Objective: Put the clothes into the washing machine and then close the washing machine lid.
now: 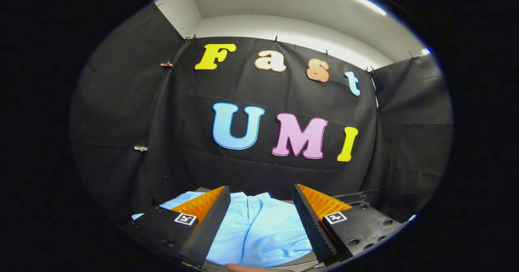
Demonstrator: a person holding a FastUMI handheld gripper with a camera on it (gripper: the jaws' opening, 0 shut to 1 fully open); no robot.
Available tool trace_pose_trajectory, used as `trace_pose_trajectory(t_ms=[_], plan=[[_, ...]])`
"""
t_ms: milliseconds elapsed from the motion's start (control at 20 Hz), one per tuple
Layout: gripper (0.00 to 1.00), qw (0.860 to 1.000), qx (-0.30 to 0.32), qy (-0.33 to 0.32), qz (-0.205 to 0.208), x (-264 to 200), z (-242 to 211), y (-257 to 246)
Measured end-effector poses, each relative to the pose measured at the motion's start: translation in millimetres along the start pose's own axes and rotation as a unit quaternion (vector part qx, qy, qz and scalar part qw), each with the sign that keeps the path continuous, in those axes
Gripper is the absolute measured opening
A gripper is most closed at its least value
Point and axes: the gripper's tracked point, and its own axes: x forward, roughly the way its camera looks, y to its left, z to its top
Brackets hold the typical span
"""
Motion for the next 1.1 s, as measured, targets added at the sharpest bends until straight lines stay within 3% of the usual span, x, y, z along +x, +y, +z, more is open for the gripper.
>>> trace_pose_trajectory(t_ms=[150,550,700,850,1050,1100], plan=[[0.98,0.998,-0.004,0.056,0.024,30.7,-25.3,9.4],[0.98,0.977,0.007,0.211,0.026,100.6,-90.0,-0.9],[0.98,0.960,0.013,0.276,0.052,113.3,-123.9,10.2],[1.00,0.928,0.007,0.365,0.081,108.8,-163.1,21.8],[1.00,0.917,0.049,0.391,0.059,112.5,-163.9,13.4],[0.93,0.920,0.046,0.383,0.060,114.7,-161.2,12.0]])
